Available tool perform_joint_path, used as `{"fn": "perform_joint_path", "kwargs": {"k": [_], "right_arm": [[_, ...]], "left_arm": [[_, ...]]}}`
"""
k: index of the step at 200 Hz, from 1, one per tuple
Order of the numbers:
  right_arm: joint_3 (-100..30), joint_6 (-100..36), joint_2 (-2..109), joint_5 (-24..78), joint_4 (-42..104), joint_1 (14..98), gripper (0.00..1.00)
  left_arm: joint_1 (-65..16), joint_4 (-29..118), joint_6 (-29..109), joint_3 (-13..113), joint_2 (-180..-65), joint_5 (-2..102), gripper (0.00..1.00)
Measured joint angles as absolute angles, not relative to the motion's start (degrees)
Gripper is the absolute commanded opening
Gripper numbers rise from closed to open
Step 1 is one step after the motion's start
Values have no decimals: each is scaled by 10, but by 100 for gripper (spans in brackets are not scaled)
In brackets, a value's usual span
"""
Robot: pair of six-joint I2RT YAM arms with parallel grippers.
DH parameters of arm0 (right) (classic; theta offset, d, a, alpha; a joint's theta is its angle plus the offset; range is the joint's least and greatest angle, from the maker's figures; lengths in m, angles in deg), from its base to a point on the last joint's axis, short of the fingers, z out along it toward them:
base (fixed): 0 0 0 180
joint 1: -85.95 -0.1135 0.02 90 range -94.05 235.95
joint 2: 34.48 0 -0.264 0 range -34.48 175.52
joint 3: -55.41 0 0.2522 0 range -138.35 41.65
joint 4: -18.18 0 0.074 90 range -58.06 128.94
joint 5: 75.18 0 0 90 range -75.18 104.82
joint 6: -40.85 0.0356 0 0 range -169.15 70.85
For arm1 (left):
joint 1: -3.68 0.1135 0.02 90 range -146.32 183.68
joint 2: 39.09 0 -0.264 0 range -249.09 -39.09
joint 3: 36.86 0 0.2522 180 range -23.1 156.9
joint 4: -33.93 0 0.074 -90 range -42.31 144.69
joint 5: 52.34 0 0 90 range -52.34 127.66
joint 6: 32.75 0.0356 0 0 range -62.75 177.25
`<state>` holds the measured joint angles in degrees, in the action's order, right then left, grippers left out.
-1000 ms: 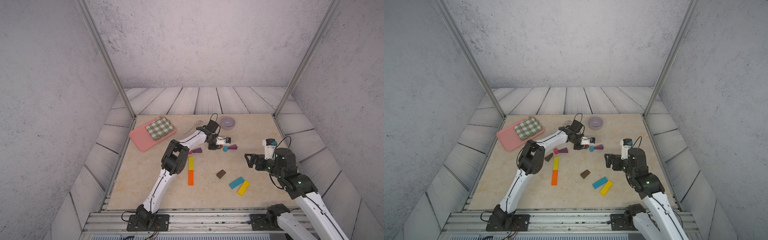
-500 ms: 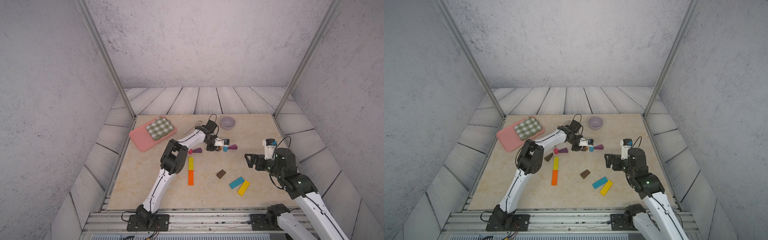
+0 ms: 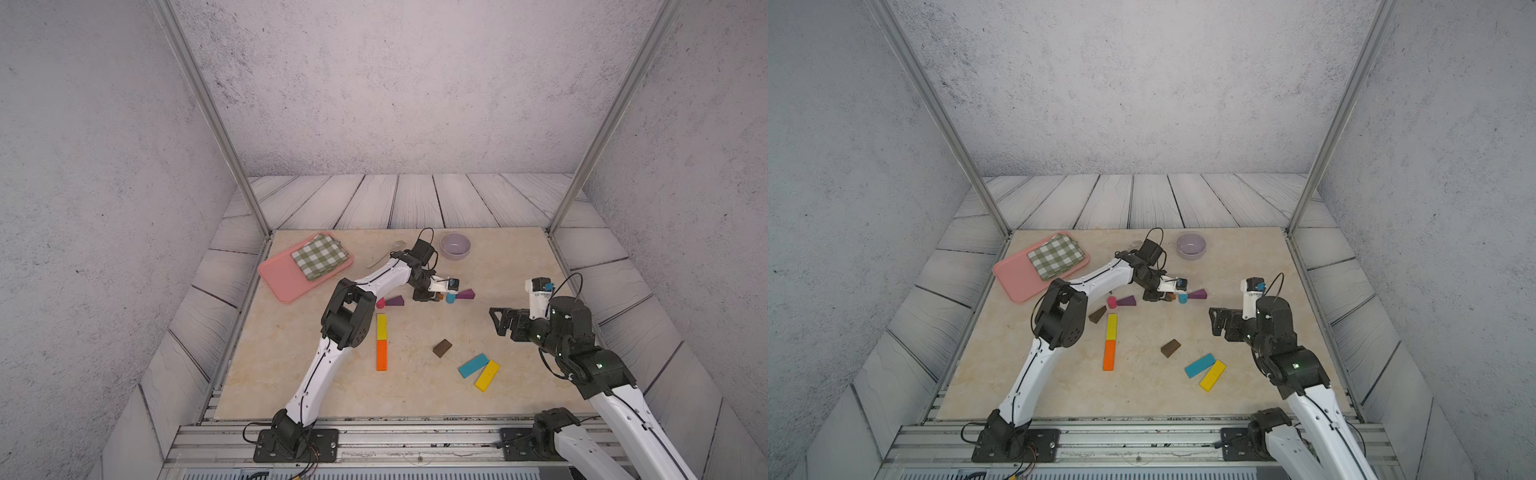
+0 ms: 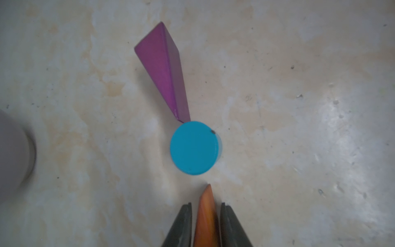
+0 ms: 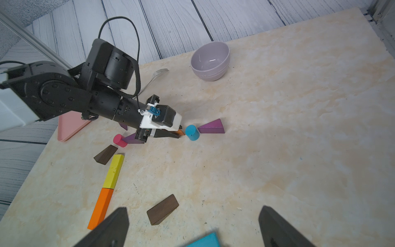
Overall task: Assemble a small pinwheel with building blocks
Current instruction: Assemble the building block at the center of the board, then adjust the building block at the center of the board.
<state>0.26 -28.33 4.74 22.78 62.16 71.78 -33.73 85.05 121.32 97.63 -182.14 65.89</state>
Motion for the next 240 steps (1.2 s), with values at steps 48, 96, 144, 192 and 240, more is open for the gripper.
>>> {"fn": "perform_joint_path", "kwargs": {"k": [48, 96, 144, 192, 240], "right_arm": [[3, -283, 47, 228, 622, 718, 99], [3, -283, 47, 228, 622, 718, 99], [3, -289, 47, 239, 621, 718, 99], [1, -296, 74, 273, 615, 718, 100], [0, -284, 118, 339, 613, 716, 95]], "left_arm": [[-345, 842, 1215, 983, -1828, 651, 41], [-347, 826, 1206, 984, -1828, 645, 68], [-347, 828, 1185, 971, -1805, 618, 82], [-346, 768, 1071, 824, -1620, 566, 96], [-328, 613, 738, 583, -1335, 414, 96]]}}
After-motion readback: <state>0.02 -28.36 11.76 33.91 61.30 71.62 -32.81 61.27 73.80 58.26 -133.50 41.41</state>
